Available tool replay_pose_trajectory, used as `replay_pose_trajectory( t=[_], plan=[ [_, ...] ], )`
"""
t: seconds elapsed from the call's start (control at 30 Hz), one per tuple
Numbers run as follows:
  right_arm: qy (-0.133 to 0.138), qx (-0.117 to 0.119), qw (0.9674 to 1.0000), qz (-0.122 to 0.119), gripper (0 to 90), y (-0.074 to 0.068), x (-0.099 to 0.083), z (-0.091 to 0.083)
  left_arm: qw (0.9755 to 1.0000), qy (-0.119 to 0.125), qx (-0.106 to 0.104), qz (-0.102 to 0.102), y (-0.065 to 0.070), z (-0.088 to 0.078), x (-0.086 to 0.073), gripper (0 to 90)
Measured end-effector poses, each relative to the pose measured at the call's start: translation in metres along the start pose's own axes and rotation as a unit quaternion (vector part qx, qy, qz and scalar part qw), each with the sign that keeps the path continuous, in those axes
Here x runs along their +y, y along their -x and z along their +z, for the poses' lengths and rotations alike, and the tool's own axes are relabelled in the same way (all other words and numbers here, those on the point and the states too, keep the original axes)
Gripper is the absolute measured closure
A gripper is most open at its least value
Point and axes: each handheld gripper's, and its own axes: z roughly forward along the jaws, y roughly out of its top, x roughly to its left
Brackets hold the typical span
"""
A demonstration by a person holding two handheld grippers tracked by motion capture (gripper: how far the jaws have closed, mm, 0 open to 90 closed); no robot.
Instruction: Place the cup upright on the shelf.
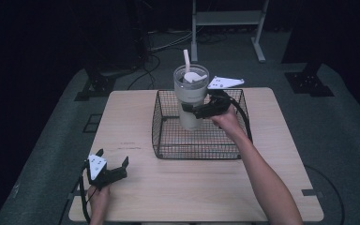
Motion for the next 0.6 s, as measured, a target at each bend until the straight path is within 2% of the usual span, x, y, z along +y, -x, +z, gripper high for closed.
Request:
replay_pose_trajectory(
  t=[0.23,0.6],
  plan=[
    [-0.015,0.0,0.9999,0.004,8.8,0.011,-0.016,0.017,1.0,0.001,-0.001,0.001,-0.001,0.0,0.0,0.0],
    [-0.036,0.004,0.9993,0.005,8.8,0.017,-0.03,0.036,1.0,0.004,-0.001,0.001,-0.001,-0.001,0.0,0.0]
  ],
)
